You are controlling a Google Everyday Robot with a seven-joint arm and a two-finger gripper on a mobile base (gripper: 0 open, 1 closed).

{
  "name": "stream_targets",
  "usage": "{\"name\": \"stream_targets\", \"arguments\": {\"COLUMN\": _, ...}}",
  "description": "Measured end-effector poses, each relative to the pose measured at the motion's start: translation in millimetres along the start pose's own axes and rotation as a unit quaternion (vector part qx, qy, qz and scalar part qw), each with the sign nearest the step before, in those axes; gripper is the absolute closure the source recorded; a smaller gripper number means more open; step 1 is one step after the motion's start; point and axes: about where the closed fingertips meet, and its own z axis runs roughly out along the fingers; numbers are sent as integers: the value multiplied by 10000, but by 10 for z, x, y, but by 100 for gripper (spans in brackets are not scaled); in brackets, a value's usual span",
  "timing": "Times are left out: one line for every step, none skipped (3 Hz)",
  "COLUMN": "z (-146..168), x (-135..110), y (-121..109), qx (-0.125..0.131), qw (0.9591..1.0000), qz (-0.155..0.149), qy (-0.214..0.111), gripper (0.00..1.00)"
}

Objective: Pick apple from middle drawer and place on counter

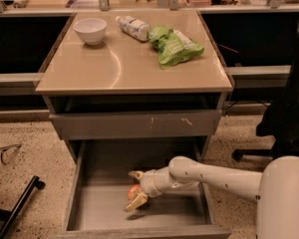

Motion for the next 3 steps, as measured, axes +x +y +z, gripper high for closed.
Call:
{"name": "stream_targets", "arguments": {"z": 1, "x": 0, "y": 1, "qx": -1, "qw": 10000, "qz": 0, "qy": 0, "gripper": 42}}
{"name": "stream_targets", "arguments": {"z": 1, "x": 0, "y": 1, "qx": -1, "qw": 10000, "qz": 0, "qy": 0, "gripper": 65}}
{"name": "stream_targets", "arguments": {"z": 1, "x": -2, "y": 1, "qx": -2, "qw": 10000, "qz": 0, "qy": -1, "gripper": 89}}
